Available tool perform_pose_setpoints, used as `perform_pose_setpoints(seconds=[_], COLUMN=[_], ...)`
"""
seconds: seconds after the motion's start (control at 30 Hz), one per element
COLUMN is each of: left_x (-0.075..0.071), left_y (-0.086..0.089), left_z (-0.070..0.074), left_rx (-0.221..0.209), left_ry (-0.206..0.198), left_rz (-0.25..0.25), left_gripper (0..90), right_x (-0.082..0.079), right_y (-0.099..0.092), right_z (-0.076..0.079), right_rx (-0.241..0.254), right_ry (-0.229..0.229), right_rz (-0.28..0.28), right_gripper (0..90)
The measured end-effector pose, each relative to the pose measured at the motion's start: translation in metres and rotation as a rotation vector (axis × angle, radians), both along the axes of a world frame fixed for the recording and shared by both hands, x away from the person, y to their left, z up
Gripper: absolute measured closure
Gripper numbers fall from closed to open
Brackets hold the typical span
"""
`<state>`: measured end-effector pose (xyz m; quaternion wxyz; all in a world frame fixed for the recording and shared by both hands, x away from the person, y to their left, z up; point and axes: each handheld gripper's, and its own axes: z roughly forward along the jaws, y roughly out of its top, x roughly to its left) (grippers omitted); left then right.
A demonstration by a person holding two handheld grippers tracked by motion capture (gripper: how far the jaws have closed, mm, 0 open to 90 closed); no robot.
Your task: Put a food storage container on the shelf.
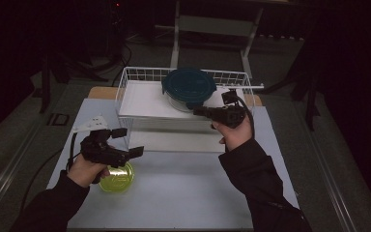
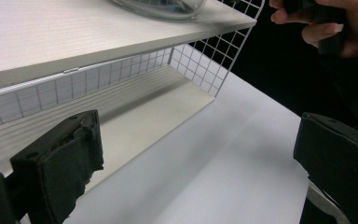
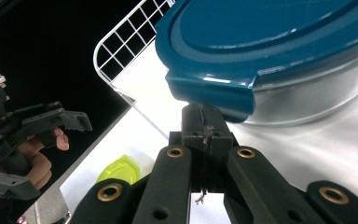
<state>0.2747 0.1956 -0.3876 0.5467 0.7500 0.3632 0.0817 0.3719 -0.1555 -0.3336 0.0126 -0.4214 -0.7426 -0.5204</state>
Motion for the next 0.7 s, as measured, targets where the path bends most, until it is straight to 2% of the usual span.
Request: perform_pose_setpoints(seconds=[0.17, 0.3, 0.4, 0.43, 0.47, 0.5, 0.6, 0.63, 0.7], left_x=[-0.002, -0.004, -0.006, -0.006, -0.008, -0.009, -0.012, -0.013, -0.014], left_y=[0.003, 0.005, 0.006, 0.006, 0.009, 0.010, 0.015, 0.017, 0.022], left_z=[-0.002, -0.002, -0.002, -0.002, -0.003, -0.004, -0.006, -0.008, -0.010], left_rx=[0.013, 0.004, 0.040, 0.040, 0.047, 0.047, 0.055, 0.052, 0.054], left_ry=[0.011, 0.022, 0.015, 0.015, 0.019, 0.017, 0.025, 0.026, 0.030], left_rz=[-0.027, -0.056, -0.054, -0.054, -0.060, -0.061, -0.061, -0.048, -0.041], left_gripper=[1.2, 1.2, 2.1, 2.2, 2.2, 4.1, 6.5, 10.1, 14.2], right_x=[-0.013, -0.025, -0.035, -0.035, -0.037, -0.044, -0.052, -0.055, -0.060], right_y=[-0.003, -0.005, -0.007, -0.007, -0.007, -0.011, -0.017, -0.018, -0.020], right_z=[-0.003, -0.005, -0.007, -0.007, -0.007, -0.008, -0.009, -0.010, -0.013], right_rx=[-0.004, -0.004, -0.003, -0.003, -0.005, 0.019, 0.030, 0.037, 0.055], right_ry=[-0.044, -0.076, -0.102, -0.102, -0.111, -0.135, -0.189, -0.205, -0.222], right_rz=[0.019, 0.037, 0.054, 0.054, 0.052, 0.054, 0.061, 0.068, 0.075], right_gripper=[76.8, 66.8, 50.9, 50.9, 46.7, 35.2, 22.6, 19.3, 18.2])
